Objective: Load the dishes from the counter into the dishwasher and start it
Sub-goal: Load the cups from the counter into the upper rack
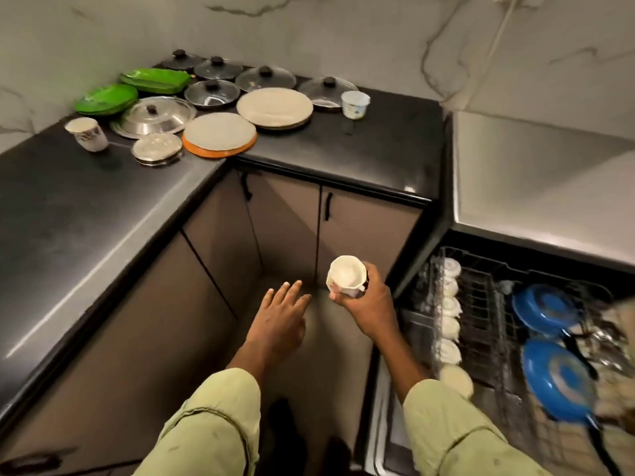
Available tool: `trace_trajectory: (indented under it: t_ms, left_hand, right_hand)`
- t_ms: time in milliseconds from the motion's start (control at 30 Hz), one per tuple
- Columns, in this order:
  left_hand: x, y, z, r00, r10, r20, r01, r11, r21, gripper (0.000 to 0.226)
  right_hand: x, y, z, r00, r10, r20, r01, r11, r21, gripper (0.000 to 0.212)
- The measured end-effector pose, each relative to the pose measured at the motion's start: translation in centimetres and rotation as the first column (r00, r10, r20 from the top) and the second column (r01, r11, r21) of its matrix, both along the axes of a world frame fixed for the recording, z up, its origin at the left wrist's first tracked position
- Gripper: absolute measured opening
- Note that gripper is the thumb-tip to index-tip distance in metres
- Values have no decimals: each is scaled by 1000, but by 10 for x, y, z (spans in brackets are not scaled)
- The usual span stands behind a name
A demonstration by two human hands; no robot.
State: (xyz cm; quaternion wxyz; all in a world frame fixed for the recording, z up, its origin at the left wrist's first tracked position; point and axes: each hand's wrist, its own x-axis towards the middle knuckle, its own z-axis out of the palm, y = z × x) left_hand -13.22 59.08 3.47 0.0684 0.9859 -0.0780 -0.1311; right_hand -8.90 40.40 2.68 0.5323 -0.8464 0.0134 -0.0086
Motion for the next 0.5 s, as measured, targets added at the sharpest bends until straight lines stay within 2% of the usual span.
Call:
trace_trajectory:
  t_ms: [167,500]
  left_hand:
    - [-45,-43,-7,997,-80,-14,79,997,-21,57]
    - [-74,-93,-1,959,-279,39,281,956,-85,53]
  right_hand:
    - [-59,-47,-4,997,-71,-39,71,997,-17,75]
    - [-152,-113,13,970,-230,-76,228,973,-35,73]
